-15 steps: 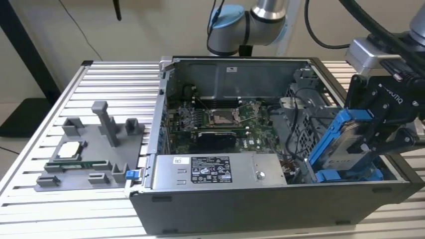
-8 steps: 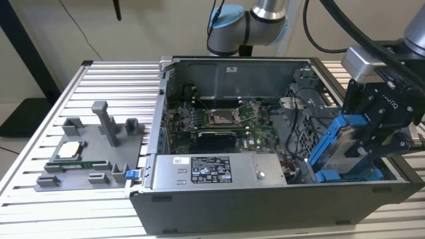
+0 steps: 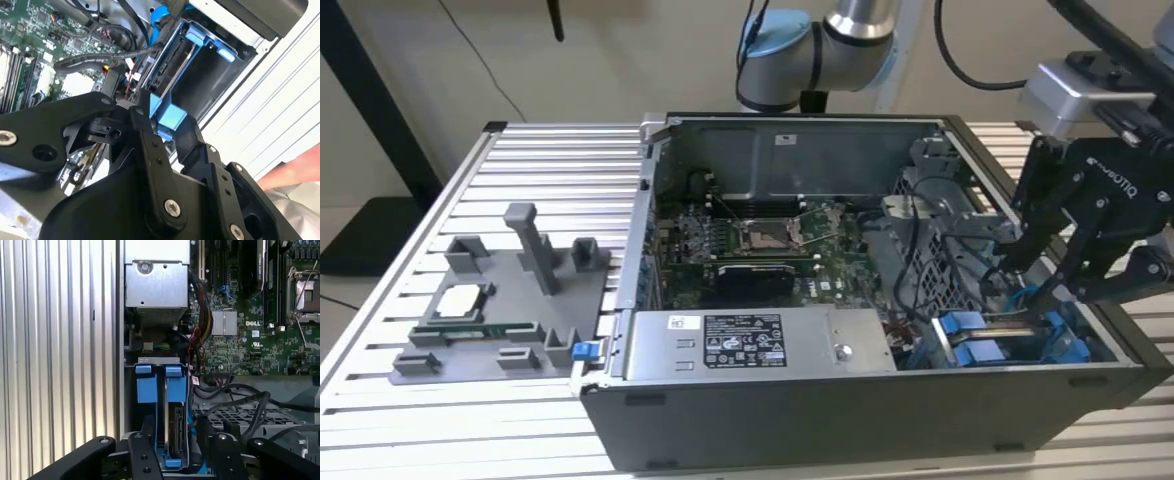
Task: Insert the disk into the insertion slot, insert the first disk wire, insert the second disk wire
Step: 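Insert the disk into the insertion slot, then insert the first disk wire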
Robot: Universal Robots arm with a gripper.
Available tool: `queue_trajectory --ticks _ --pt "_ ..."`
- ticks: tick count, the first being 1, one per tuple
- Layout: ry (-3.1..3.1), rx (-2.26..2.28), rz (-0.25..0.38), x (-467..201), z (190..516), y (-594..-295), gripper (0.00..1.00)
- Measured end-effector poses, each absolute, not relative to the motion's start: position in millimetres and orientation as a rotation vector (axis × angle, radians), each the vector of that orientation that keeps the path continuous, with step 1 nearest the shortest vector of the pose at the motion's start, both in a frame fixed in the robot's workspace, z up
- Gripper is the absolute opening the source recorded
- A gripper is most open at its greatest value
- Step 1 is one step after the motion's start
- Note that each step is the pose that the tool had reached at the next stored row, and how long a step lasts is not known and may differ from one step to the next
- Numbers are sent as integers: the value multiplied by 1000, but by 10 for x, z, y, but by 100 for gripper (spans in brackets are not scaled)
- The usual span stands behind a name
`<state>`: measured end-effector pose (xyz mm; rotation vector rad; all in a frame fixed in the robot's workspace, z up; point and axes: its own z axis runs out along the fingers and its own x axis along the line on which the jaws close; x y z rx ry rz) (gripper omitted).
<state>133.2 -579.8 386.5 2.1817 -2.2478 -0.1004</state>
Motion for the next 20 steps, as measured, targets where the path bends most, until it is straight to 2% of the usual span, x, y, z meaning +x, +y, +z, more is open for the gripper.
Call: queue_trajectory --ticks 5,14,20 --pt "-2247 2182 -101 1333 3972 -5771 100" --pt "-2250 2184 -96 1333 3975 -5491 100" --pt "-2267 2207 -54 1308 3950 -5390 100"
